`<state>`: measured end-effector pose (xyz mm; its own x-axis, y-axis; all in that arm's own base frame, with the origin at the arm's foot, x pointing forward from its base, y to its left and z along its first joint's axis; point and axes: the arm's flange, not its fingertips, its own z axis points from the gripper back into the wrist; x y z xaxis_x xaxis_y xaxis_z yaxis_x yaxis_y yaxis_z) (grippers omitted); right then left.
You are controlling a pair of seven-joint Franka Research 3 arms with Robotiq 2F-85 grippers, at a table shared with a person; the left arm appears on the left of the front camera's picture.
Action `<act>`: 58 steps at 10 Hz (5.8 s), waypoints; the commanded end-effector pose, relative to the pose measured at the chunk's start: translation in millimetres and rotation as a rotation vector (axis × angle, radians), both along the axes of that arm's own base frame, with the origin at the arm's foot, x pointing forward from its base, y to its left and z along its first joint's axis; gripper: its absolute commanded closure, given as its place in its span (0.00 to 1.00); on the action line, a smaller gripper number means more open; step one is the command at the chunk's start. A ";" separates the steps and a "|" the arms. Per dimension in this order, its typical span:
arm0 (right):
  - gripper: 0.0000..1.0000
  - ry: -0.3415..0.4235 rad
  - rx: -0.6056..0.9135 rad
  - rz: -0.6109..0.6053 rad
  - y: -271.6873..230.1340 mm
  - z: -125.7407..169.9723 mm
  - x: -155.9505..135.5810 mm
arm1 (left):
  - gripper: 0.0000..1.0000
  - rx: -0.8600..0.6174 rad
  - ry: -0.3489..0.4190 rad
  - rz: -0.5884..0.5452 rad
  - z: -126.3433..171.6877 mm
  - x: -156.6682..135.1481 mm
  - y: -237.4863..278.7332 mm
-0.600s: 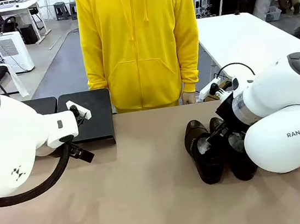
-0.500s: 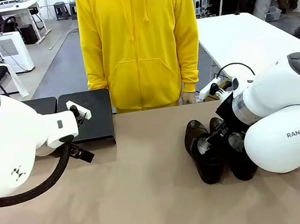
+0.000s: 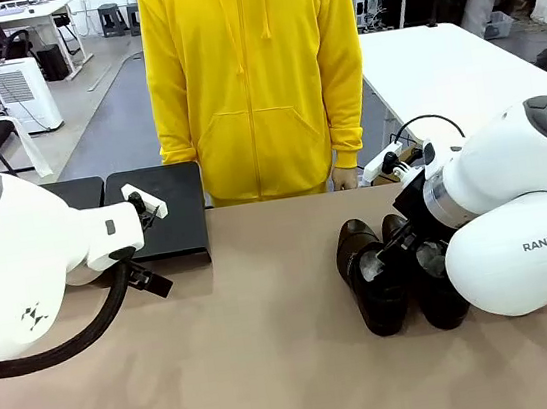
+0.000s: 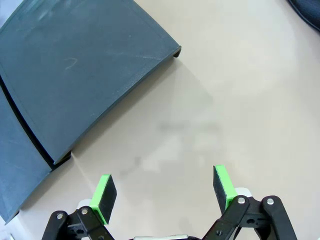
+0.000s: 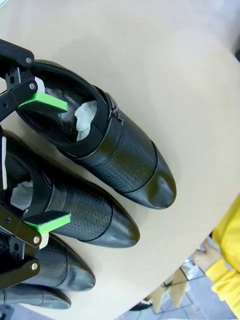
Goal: Organize the shoes by placing them on the stand.
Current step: Pick up one Shoe and place it in the middle of the table.
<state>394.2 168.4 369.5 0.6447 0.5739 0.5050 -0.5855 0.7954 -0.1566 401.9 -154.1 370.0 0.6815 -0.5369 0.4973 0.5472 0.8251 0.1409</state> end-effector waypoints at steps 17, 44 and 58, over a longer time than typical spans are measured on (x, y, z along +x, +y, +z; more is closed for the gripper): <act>0.00 0.059 0.290 0.063 -124.6 139.7 -49.0 | 0.00 -0.284 -0.013 -0.084 151.2 -37.0 70.6; 0.00 0.287 0.352 -0.231 -239.7 160.0 -66.0 | 0.00 -0.456 0.088 -0.068 173.2 -73.9 150.3; 0.39 0.409 0.014 -0.576 -171.9 36.5 -1.8 | 0.00 -0.456 0.088 -0.068 173.2 -73.9 150.3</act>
